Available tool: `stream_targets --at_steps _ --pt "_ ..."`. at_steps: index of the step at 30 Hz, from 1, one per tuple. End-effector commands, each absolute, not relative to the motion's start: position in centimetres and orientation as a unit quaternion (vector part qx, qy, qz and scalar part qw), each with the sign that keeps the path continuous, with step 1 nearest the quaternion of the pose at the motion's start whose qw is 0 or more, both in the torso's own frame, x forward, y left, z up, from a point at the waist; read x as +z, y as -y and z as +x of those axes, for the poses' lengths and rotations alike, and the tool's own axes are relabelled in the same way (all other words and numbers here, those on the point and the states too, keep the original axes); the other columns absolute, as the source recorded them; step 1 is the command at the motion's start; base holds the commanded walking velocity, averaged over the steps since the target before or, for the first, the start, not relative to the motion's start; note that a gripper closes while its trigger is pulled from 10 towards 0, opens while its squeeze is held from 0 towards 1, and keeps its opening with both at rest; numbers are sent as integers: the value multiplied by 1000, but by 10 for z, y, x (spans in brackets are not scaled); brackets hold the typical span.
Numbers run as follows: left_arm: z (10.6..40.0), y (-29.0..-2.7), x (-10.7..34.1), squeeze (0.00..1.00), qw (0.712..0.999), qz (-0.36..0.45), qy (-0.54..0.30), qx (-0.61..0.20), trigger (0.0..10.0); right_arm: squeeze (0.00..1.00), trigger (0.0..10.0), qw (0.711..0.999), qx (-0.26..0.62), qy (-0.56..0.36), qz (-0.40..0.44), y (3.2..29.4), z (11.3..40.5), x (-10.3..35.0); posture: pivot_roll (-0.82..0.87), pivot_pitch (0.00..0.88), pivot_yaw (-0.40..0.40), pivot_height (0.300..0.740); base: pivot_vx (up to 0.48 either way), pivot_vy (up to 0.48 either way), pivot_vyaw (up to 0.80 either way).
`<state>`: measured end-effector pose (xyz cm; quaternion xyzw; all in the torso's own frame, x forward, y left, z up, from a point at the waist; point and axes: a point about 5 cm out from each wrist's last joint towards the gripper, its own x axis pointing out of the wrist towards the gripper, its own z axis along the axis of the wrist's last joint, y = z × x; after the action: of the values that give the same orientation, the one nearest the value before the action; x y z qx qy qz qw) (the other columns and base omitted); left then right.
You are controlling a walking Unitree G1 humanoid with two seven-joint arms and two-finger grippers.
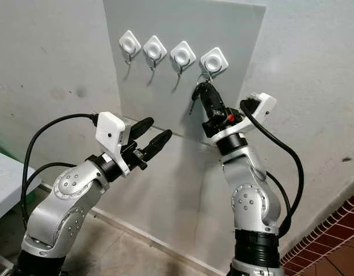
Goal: Hang keys on a hook
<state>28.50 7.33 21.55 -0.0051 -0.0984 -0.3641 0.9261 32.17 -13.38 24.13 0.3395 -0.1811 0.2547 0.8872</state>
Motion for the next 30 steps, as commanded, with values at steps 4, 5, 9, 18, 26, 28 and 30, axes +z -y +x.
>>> stream_targets --at_steps 4,5,9,18,26,28,30 --pt "283 -73 220 0 925 -6 104 -366 10000 0 10000 879 242 172 372 138 325 243 190 0 -15 736 0 0 0" --pt "283 -73 220 0 925 -6 104 -365 10000 0 10000 874 244 165 386 137 325 241 190 0 -15 736 0 0 0" --pt "283 -74 220 0 925 -6 105 -364 10000 0 10000 860 246 155 420 137 324 237 190 0 -15 736 0 0 0" --pt "284 -73 222 0 925 -7 106 -364 10000 0 10000 862 257 135 416 134 322 230 192 0 -15 736 0 0 0" --pt "284 -74 221 0 926 -6 104 -362 10000 812 10000 864 265 130 408 132 319 226 192 0 -14 736 0 0 0" --pt "284 -74 221 0 927 -6 105 -360 10000 1000 10000 865 266 131 405 131 318 225 192 0 -14 736 0 0 0" --pt "284 -74 221 0 928 -6 105 -358 10000 1000 10000 871 265 132 391 131 317 224 192 0 -14 736 0 0 0"
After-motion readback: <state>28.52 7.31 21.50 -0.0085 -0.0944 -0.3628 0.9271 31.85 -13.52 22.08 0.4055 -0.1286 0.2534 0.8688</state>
